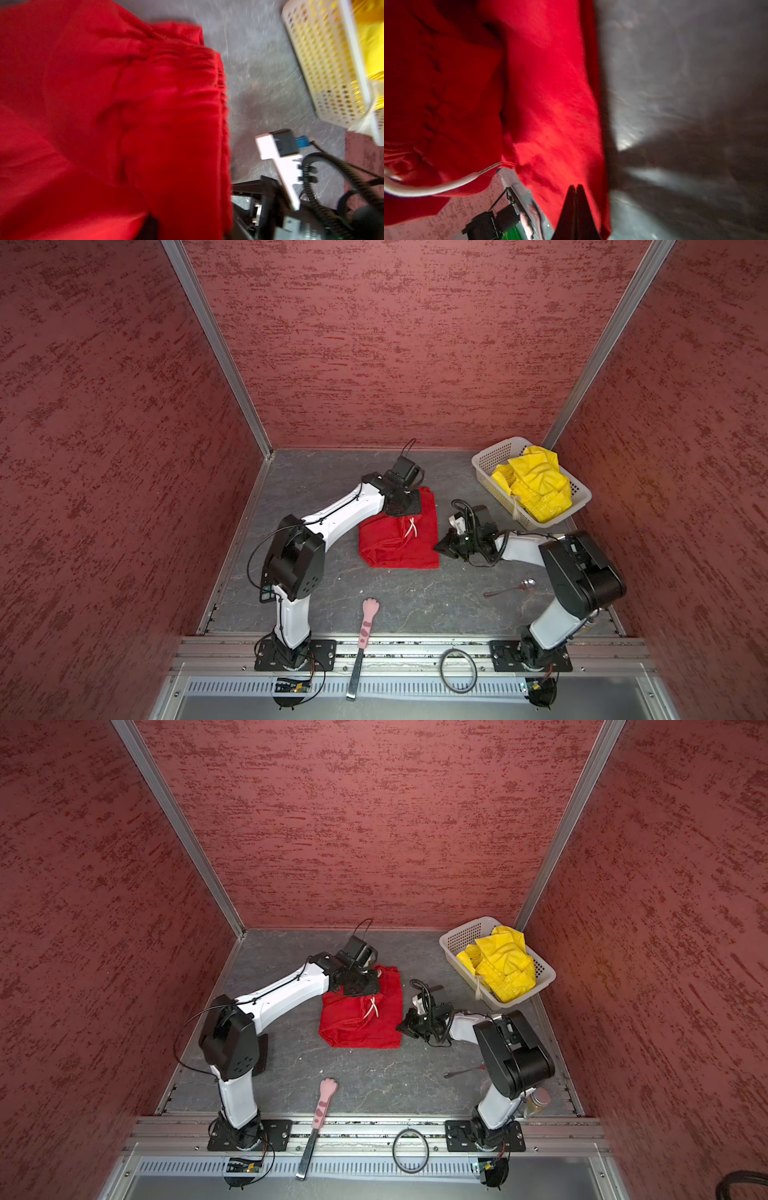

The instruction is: Fold and stack the shorts

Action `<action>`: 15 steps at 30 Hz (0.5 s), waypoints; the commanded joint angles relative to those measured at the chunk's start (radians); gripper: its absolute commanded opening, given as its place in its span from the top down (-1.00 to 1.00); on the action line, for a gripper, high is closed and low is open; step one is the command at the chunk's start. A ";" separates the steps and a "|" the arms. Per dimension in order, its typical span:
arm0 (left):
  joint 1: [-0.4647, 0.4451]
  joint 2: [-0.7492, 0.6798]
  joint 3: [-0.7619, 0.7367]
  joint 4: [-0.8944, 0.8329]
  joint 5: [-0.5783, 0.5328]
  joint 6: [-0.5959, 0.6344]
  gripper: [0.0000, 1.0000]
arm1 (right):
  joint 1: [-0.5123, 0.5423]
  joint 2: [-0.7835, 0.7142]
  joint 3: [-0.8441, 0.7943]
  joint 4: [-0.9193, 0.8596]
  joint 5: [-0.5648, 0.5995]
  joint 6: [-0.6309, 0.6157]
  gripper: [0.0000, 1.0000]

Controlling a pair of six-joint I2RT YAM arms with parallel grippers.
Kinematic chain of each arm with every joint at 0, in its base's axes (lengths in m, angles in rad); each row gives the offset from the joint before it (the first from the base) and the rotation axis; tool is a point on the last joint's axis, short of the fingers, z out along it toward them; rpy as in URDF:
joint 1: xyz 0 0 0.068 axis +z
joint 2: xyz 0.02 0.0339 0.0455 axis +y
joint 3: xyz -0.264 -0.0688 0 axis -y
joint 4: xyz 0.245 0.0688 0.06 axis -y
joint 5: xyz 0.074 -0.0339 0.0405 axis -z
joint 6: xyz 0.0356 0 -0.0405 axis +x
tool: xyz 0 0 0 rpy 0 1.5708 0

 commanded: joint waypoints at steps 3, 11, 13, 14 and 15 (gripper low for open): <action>-0.052 0.079 0.091 -0.052 0.068 -0.013 -0.90 | -0.003 0.003 -0.014 0.014 0.054 -0.034 1.00; -0.022 -0.063 0.058 -0.032 0.146 -0.016 -0.88 | -0.034 -0.153 0.030 -0.194 0.202 -0.109 1.00; 0.004 -0.137 0.011 -0.034 0.121 -0.013 -0.69 | -0.034 -0.215 0.078 -0.249 0.231 -0.131 1.00; 0.017 -0.168 -0.017 -0.033 0.114 -0.013 -0.60 | -0.032 -0.230 0.103 -0.262 0.233 -0.137 1.00; 0.034 -0.204 -0.055 -0.029 0.109 -0.013 -0.48 | -0.032 -0.239 0.135 -0.268 0.227 -0.141 1.00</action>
